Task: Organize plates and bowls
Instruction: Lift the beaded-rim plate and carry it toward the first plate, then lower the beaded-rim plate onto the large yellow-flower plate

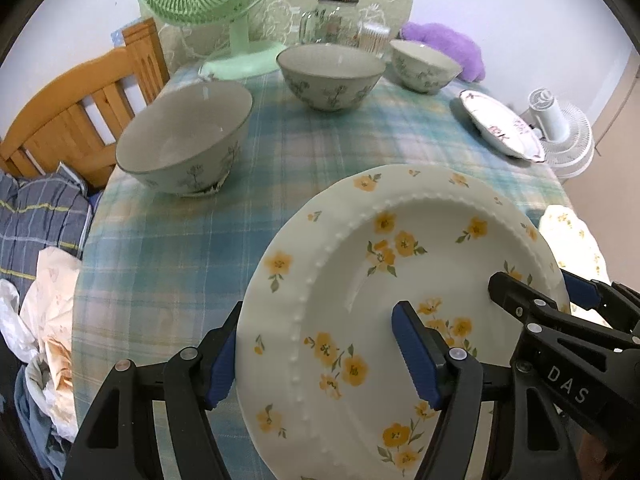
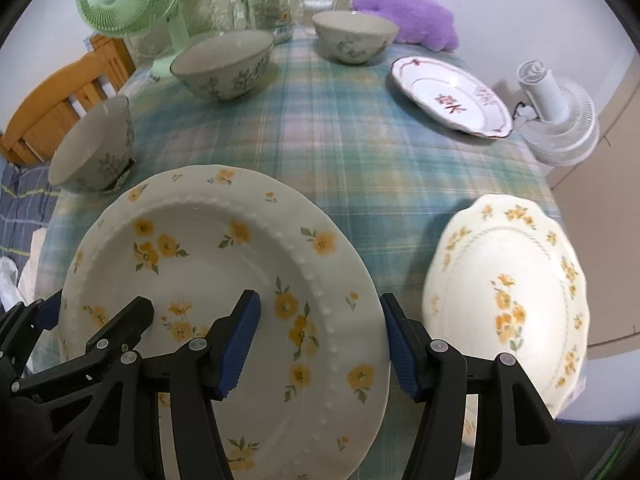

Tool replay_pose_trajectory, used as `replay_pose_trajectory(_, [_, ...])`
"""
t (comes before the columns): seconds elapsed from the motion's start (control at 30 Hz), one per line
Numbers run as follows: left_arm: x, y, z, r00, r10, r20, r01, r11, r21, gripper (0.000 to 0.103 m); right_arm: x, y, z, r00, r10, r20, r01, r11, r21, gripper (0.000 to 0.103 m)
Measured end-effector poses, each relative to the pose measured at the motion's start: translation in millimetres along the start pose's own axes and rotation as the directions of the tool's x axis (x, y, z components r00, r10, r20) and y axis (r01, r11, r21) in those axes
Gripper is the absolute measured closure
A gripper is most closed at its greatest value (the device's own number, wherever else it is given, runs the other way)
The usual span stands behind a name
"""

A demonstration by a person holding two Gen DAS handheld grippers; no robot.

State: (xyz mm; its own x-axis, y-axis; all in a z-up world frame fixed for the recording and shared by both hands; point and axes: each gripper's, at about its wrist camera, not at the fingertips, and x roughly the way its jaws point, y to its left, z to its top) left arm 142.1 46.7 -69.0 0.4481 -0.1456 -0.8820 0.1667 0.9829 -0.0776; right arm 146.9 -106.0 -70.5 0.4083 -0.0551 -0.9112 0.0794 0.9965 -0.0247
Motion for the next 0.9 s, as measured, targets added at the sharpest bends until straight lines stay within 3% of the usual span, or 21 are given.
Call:
replay_pose_trajectory(0.47, [-13, -51, 5, 0.998, 0.001, 0.064, -0.006, 0.998, 0.065, 0.031, -28, -40, -7, 0.998, -0.012, 0.062, 0.008, 0.998, 0.065, 0.039])
replay_pose_trajectory(0.9, [-11, -133, 12, 0.996, 0.032, 0.088, -0.032, 0.999, 0.006, 0.031, -33, -130, 4, 0.996, 0.022, 0.088, -0.023, 1.000, 0.012, 0.040])
